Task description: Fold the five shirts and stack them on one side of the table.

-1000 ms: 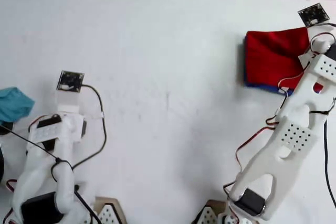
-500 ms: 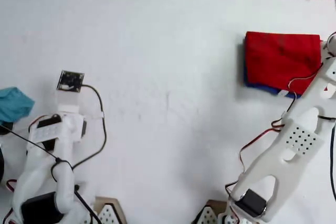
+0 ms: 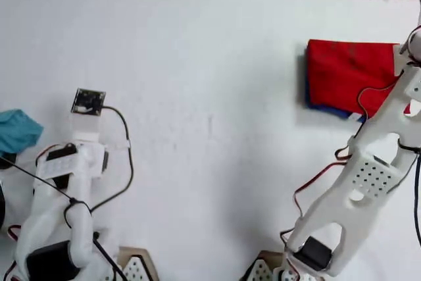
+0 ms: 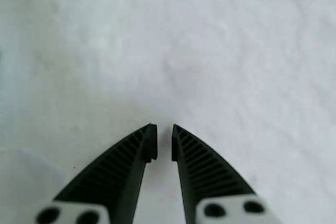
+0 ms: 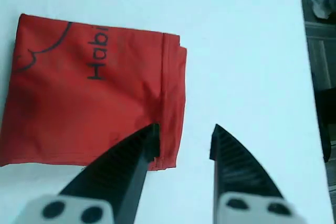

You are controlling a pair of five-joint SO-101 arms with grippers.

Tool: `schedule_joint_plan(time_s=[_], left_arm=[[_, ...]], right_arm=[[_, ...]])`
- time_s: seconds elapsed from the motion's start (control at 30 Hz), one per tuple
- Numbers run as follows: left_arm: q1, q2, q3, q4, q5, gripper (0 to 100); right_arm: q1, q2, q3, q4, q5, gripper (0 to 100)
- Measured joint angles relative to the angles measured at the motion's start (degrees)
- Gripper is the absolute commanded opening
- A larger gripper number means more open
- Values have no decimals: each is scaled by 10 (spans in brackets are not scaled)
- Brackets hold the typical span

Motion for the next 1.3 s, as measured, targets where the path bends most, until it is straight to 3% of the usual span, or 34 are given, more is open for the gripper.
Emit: schedule_joint_plan(time_s=[0.1, 0.23, 0.33, 0.43, 0.5, 0.67, 0.83, 1.13, 1.2, 1.3], left_arm=[[-14, 0, -15, 14, 0, 76], [-61, 0, -113, 118, 0, 81], [-124, 0, -223, 211, 0, 157], [-199, 3, -333, 265, -30, 247], [-238, 23, -398, 293, -55, 250], [-308, 160, -549, 352, -90, 245], [-346, 350, -729, 440, -98, 245], [-364, 624, -1036, 584, -98, 244], [-364, 668, -1091, 607, -98, 192], [-364, 716, -1163, 636, -98, 7]], right_arm=[[2, -55, 17, 2, 0, 170], [0, -174, 132, 2, 0, 170], [-18, -289, 290, 2, 0, 163], [-51, -408, 491, 2, 3, 75], [-85, -483, 634, 2, 26, 32], [-193, -651, 966, -25, 40, 94], [-241, -787, 1219, -112, 34, 116], [-255, -929, 1437, -171, 34, 116], [-255, -946, 1456, -175, 34, 116], [-255, -959, 1474, -186, 34, 116]])
